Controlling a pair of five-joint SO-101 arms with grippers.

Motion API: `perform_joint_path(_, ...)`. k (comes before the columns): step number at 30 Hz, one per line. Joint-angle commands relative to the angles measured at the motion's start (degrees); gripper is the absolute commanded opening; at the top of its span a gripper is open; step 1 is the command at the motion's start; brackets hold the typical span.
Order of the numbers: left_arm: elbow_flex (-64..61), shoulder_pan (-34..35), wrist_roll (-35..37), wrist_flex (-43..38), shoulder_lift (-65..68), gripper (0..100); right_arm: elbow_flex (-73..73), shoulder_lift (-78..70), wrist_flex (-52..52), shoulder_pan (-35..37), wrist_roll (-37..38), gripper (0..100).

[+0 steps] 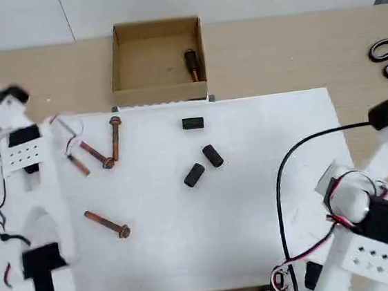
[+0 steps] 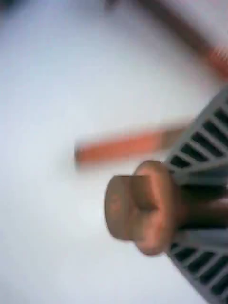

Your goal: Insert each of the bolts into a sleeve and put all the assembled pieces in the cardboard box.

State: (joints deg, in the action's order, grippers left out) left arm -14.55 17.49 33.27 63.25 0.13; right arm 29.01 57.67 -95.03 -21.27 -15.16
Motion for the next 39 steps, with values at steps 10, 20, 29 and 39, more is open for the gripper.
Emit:
perform_joint_path(10,4.88,-16.44,-22.51,5.45,-37.71,0,-9.85,1.01,-0.48,18.07,9.85,0.3)
perform_joint_path(20,-19.03,-19.69,-29.80,4.57,-66.11,0,-5.01,1.36,-0.40,39.78,9.49,0.3)
perform_joint_path(29,-40.75,-21.36,-28.57,-4.13,-92.92,0,15.21,16.66,7.87,48.57,9.76,0.3)
perform_joint_path(39,-51.74,-21.36,-24.79,-3.34,-104.26,0,36.40,34.33,24.75,57.89,9.85,0.3)
